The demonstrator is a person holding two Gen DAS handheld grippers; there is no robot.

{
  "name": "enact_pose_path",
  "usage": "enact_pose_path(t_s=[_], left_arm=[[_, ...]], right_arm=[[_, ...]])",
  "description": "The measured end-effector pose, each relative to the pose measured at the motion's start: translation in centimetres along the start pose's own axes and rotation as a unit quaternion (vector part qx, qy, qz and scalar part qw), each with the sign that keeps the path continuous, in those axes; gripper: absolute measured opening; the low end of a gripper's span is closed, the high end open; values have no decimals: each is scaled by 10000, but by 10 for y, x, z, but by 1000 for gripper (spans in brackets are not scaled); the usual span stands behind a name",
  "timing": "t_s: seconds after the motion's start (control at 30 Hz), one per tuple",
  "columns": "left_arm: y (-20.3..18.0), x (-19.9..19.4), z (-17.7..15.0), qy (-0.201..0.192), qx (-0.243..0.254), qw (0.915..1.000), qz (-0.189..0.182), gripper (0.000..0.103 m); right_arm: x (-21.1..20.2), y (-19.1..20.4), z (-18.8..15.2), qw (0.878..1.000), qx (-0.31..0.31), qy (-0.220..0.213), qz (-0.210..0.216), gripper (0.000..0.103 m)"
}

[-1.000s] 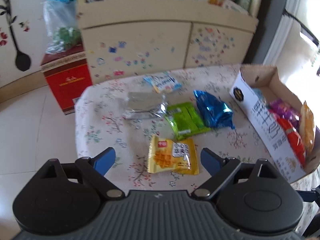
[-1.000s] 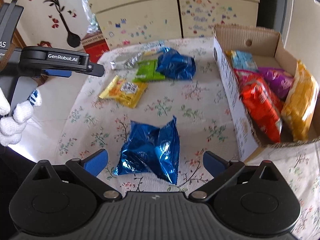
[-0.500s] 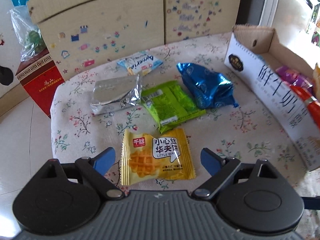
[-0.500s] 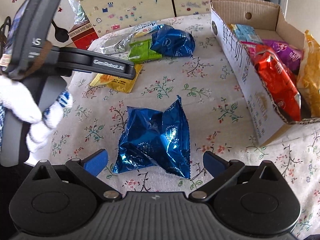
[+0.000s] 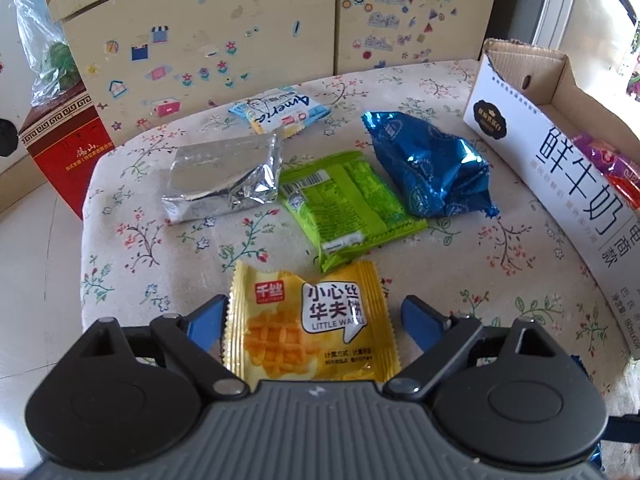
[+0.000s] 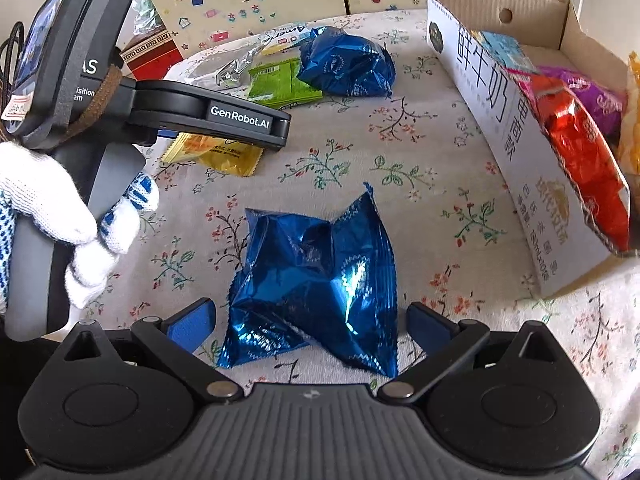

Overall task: Organize snacks
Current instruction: 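Grasp the blue foil packet with right tool while left tool grasps yellow waffle packet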

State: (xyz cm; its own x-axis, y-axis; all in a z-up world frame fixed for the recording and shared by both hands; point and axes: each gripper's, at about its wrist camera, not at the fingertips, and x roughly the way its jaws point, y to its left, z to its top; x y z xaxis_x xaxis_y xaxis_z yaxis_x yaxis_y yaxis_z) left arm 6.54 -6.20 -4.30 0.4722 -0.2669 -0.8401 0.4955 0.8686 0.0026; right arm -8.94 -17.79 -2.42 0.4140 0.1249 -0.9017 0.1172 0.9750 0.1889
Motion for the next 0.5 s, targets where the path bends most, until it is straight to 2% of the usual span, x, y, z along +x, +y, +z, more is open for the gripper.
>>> enact_pose_path(t_s=[0.1, 0.27, 0.33, 0.37, 0.5], left_arm=[[1, -1, -1, -17, -10, 10000, -52, 90], [-2, -7, -3, -85, 122, 9998, -132, 78], [-4, -8, -4, -89, 142, 9998, -139, 74], [-4, -9, -5, -89, 151, 9997, -151, 69], [-4, -13, -7, -91, 98, 9998, -129, 64]], right_arm=[[2, 2, 1, 9999, -96, -20, -118, 103], [3, 3, 1, 9996, -173, -77, -216, 102], [1, 3, 0, 9994, -201, -135, -235, 95], [0, 3, 1, 9994, -219, -163, -223, 88], [-2, 1, 2, 9995, -183, -206, -136, 84]])
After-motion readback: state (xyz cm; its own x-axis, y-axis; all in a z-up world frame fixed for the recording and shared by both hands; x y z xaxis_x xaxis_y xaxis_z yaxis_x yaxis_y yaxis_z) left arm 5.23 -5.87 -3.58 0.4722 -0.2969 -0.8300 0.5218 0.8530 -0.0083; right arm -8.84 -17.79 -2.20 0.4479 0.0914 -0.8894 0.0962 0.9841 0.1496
